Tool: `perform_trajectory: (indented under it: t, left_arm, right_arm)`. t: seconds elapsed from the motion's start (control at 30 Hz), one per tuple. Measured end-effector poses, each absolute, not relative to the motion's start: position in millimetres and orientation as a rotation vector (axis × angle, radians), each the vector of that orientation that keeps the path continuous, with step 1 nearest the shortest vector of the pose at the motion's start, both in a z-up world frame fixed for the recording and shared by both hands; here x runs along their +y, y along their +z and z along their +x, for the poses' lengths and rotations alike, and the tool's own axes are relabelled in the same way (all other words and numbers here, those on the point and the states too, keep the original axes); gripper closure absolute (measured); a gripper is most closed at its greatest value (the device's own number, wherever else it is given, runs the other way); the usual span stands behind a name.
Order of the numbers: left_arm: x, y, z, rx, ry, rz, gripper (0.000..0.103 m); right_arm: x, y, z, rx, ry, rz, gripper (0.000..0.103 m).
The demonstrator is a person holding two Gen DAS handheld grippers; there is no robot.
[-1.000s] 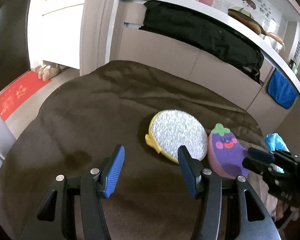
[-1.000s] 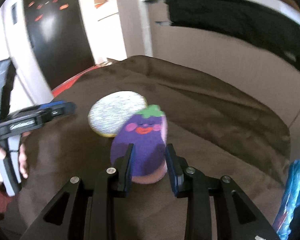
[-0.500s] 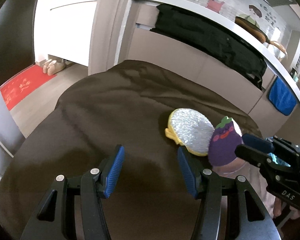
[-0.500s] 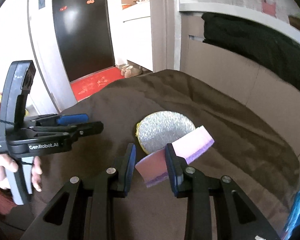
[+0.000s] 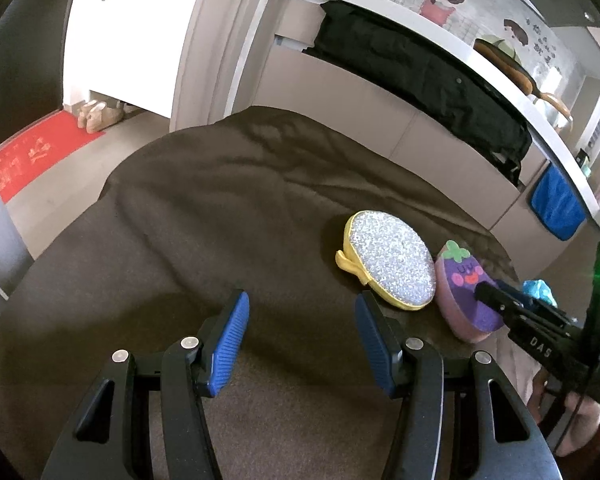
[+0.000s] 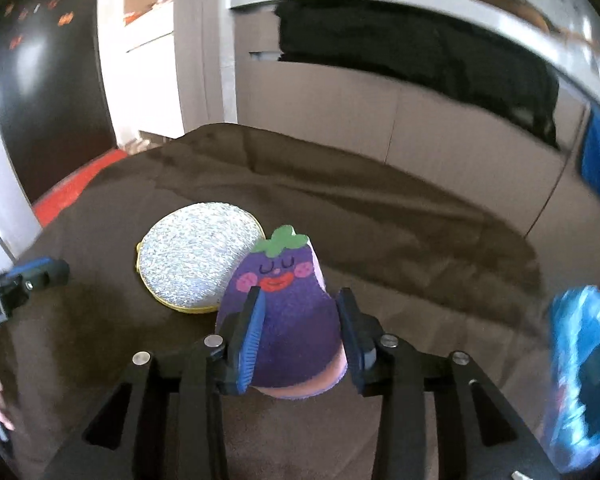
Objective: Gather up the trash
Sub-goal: 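Move both open tools back over the two sponges on the cloth, then grasp the round glittery sponge by its rim with the left tool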
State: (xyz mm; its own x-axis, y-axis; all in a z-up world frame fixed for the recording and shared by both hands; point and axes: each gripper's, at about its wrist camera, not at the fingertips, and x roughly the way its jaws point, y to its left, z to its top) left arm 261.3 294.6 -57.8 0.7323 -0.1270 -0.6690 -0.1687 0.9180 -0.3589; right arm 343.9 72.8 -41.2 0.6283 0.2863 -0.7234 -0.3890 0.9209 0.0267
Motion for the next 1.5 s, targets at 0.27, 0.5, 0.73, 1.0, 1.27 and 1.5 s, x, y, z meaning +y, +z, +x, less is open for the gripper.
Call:
perform_trajectory:
  t: [0.27, 0.5, 0.73, 1.0, 1.27, 1.5]
  left_arm:
    - [288, -61, 272, 0.777, -0.008, -0.419, 0.047]
    - [280, -59, 281, 0.752, -0.018, -0.415, 0.047]
    - [262, -56, 301, 0.795, -0.026, -0.351, 0.047]
    - [256, -64, 353, 0.881, 0.027, -0.351, 0.047]
    - [245, -71, 388, 0.944, 0.046, -0.376, 0.047]
    - [233, -66, 375, 0.871, 0.09, -0.299, 0.082]
  right_arm:
    - [33, -62, 365, 0.92, 0.452, 0.195, 0.065]
    - [27, -69, 367, 0.937, 0.535, 0.22, 0.062]
    - [31, -41, 351, 0.808, 0.537, 0.006, 0.099]
    - [1, -22, 345, 0.742, 0.501, -0.064, 0.103]
    - [-23, -28, 345, 0.763, 0.54, -0.031, 0.097]
    - [-13, -35, 352, 0.824, 0.643, 0.051, 0.082]
